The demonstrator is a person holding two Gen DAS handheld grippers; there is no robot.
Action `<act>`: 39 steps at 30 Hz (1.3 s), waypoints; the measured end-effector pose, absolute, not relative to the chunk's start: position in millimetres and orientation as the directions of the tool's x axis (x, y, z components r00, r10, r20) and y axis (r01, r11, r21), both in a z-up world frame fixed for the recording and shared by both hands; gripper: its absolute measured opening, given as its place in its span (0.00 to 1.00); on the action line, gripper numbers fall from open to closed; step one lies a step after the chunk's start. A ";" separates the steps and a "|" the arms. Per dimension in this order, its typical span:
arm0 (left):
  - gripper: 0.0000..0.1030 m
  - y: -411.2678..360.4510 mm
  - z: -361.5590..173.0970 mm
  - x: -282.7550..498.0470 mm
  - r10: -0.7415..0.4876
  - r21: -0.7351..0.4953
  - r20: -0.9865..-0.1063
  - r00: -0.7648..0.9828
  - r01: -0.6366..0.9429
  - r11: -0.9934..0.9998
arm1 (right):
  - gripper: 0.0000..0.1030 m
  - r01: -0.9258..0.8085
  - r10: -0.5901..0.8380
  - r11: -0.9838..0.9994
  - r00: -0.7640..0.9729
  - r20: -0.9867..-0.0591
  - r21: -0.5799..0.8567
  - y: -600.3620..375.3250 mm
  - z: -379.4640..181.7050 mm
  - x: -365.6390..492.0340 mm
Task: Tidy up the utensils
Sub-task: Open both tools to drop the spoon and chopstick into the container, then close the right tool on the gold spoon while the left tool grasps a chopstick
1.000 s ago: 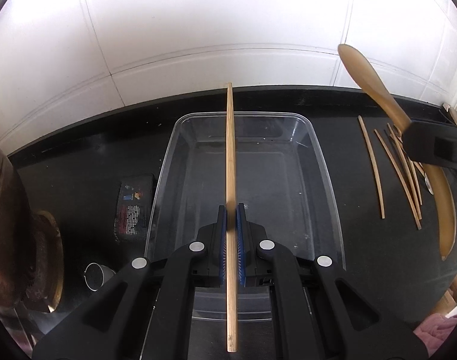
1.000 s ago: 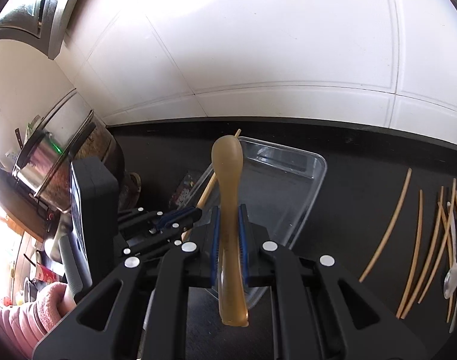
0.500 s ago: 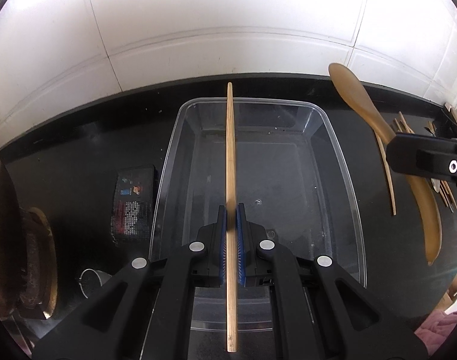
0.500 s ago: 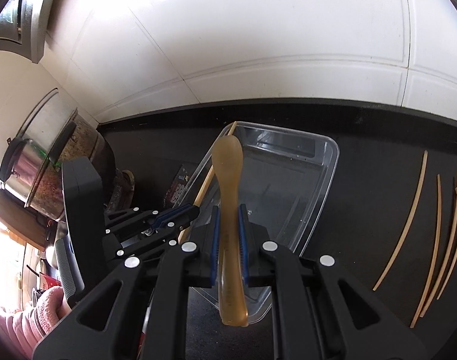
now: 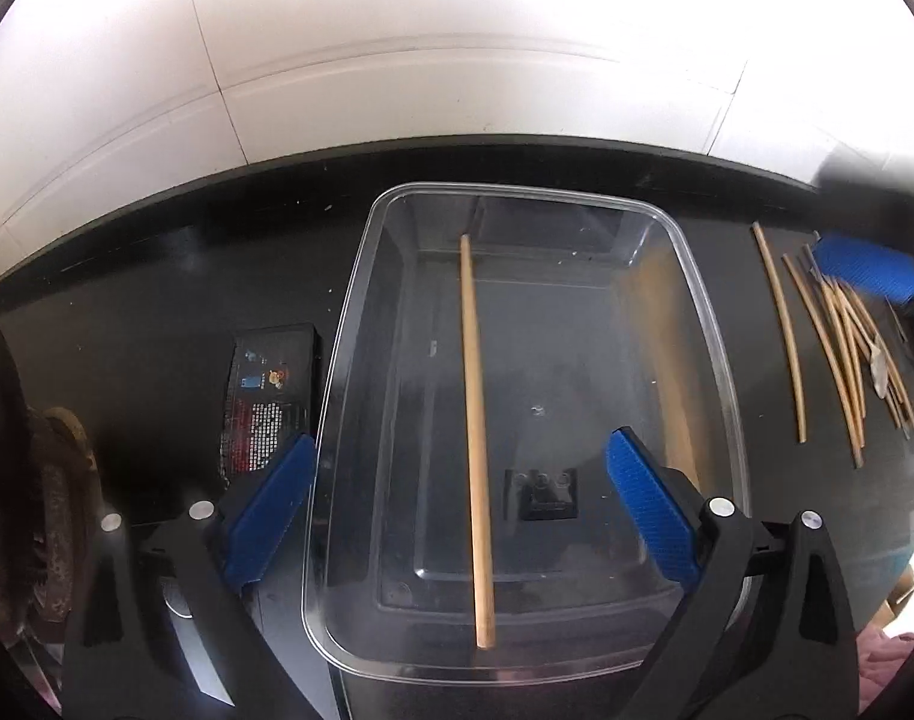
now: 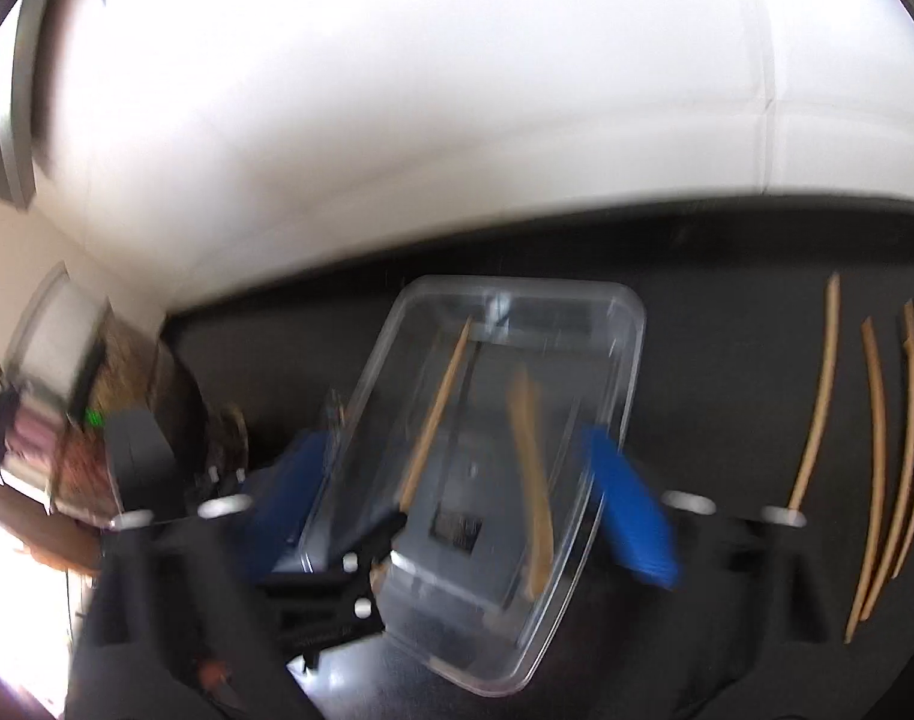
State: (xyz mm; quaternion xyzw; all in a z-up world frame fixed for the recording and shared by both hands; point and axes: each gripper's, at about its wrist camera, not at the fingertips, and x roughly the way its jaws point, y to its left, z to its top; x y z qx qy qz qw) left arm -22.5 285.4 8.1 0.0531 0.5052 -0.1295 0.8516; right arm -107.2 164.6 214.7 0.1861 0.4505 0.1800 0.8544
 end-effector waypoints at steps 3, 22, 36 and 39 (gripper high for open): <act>0.92 281.3 14.6 -24.0 -0.152 -0.019 -0.870 0.470 0.277 0.961 | 0.87 -0.157 0.473 0.867 0.555 -0.684 0.472 152.2 229.5 -103.8; 0.94 113.8 30.5 -72.1 -0.221 -0.003 -0.897 0.383 0.495 0.869 | 0.91 0.436 0.191 0.765 0.548 -0.814 0.473 -154.2 149.5 -225.7; 0.94 -8.9 22.8 -89.5 -0.158 0.034 -0.935 0.317 0.524 0.851 | 0.93 0.326 -0.030 0.937 0.424 -0.905 0.122 -294.3 110.8 -256.9; 0.94 -18.5 17.1 -91.1 -0.130 0.048 -0.943 0.307 0.511 0.858 | 0.93 0.321 0.025 0.932 0.403 -0.915 0.167 -318.1 96.0 -248.8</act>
